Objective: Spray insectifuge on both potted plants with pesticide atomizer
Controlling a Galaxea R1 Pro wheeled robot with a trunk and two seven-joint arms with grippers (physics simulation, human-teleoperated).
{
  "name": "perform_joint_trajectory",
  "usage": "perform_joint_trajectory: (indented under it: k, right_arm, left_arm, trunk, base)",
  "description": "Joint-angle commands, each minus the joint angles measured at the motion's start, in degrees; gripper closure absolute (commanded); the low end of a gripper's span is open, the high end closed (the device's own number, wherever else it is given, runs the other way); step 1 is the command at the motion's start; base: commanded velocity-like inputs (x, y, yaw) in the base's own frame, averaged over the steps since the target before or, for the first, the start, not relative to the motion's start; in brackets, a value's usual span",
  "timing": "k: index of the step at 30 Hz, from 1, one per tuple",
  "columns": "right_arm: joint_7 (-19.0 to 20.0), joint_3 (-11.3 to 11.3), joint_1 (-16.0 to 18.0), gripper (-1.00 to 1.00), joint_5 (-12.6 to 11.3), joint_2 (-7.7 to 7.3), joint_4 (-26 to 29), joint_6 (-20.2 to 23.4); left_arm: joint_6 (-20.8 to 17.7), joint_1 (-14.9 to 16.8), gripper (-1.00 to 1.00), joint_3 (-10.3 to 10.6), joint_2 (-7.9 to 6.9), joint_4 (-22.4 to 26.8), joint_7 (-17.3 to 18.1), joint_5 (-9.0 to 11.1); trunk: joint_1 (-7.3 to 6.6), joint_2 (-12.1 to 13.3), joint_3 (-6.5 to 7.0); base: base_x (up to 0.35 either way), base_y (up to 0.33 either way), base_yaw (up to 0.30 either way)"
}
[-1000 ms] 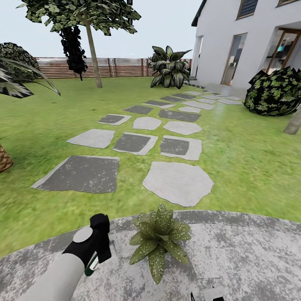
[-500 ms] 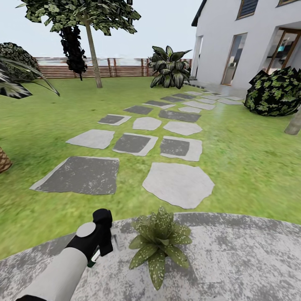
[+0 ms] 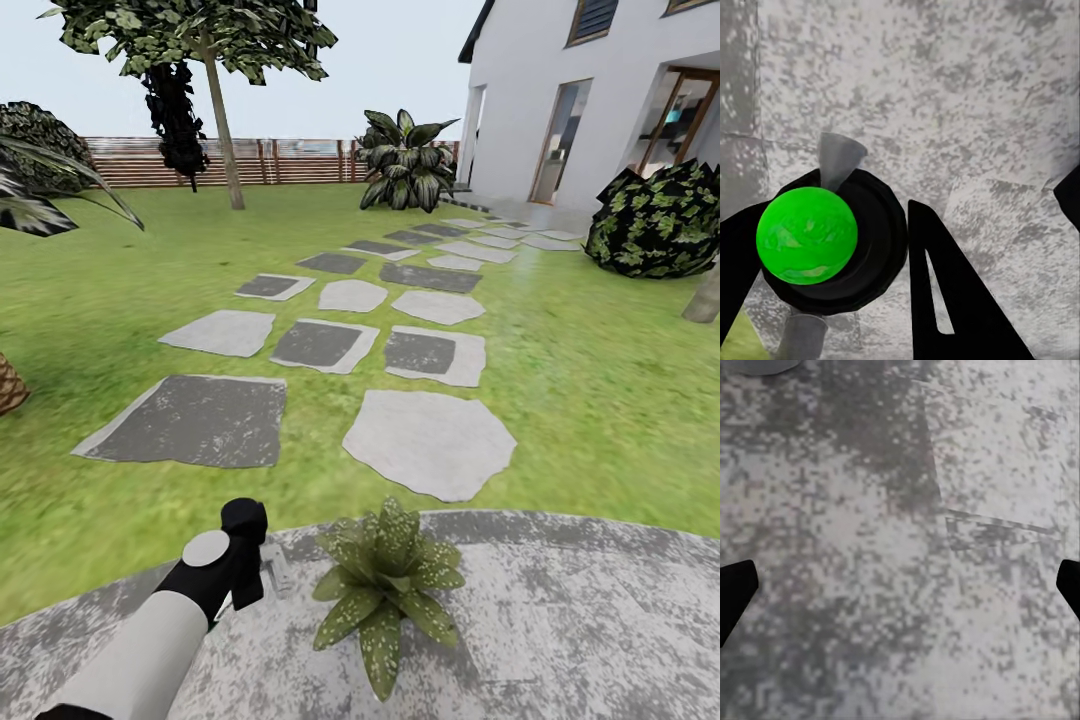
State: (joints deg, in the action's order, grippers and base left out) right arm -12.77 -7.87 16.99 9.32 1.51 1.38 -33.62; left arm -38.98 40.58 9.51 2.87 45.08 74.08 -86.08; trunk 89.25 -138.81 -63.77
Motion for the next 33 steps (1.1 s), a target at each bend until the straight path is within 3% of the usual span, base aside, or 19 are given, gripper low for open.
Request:
perform_joint_trajectory:
  k: [1, 5, 8, 11, 15, 19, 21, 25, 28, 30, 33]
  right_arm:
    - [-0.54, -0.39, 0.0, -1.0, 0.34, -0.01, -0.06, -0.04]
    - [-0.56, -0.3, -0.03, -1.0, 0.2, -0.13, 0.02, -0.04]
    - [-0.59, -0.3, -0.03, -1.0, 0.17, -0.18, 0.02, -0.04]
    - [-0.65, -0.31, -0.03, -1.0, 0.24, -0.19, 0.02, -0.04]
    - [-0.68, -0.31, -0.03, -1.0, 0.26, -0.19, 0.02, -0.04]
    - [-0.68, -0.31, -0.03, -1.0, 0.3, -0.19, 0.02, -0.04]
    - [-0.68, -0.31, -0.03, -1.0, 0.34, -0.23, 0.02, -0.04]
    - [-0.68, -0.31, -0.03, -1.0, 0.38, -0.28, 0.02, -0.04]
    - [-0.7, -0.31, -0.03, -1.0, 0.43, -0.28, 0.02, -0.04]
    - [-0.75, -0.31, -0.03, -1.0, 0.43, -0.34, -0.02, -0.04]
    - [-0.77, -0.31, -0.03, -1.0, 0.44, -0.4, -0.01, -0.04]
  left_arm:
    - [-0.57, -0.02, 1.0, 0.23, -0.03, 0.03, 0.28, -0.23]
    - [-0.55, -0.39, 1.0, 0.47, -0.1, 0.01, 0.12, -0.23]
    - [-0.49, -3.12, 1.0, 0.25, -0.11, 0.01, -3.12, 0.21]
    - [-0.49, -4.66, 1.0, -0.14, 1.02, -1.08, -7.62, 1.15]
    - [-0.63, -4.28, 1.0, -0.18, 1.76, -0.85, -7.6, 1.44]
    - [-0.66, -2.6, 1.0, -0.73, 1.68, -0.8, -6.42, 4.73]
    - [-0.59, -0.52, 1.0, -1.35, 1.42, -1.29, -3.42, 6.16]
    - [-0.5, -0.38, 1.0, -1.66, -0.07, -1.55, -2.32, 6.65]
    - [-0.47, -0.48, 1.0, -1.81, -0.35, -1.57, -2.87, 6.95]
    - [-0.43, -0.49, 1.0, -1.76, -0.33, -1.57, -3.04, 8.32]
    - [-0.4, -0.5, 1.0, -2.33, -0.44, -1.32, -4.22, 12.42]
  trunk:
    - [0.0, -0.02, -0.04]
    - [0.0, -0.02, 0.13]
    - [0.0, -0.02, 0.28]
    - [0.0, -0.02, 0.37]
    - [0.0, -0.02, 0.38]
    - [0.0, -0.02, 0.38]
    - [0.0, -0.02, 0.38]
    - [0.0, -0.02, 0.38]
    - [0.0, -0.02, 0.38]
    - [0.0, -0.02, 0.38]
    - [0.0, -0.02, 0.38]
  base:
    - [0.102, 0.202, -0.045]
    - [0.022, 0.046, -0.18]
    - [0.002, 0.003, -0.218]
    - [0.0, 0.0, -0.13]
    - [0.0, 0.0, -0.012]
    - [0.0, 0.0, 0.0]
    - [0.0, 0.0, 0.0]
    - [0.0, 0.0, 0.0]
    - [0.0, 0.0, 0.0]
    - [0.0, 0.0, 0.0]
    - [0.0, 0.0, 0.0]
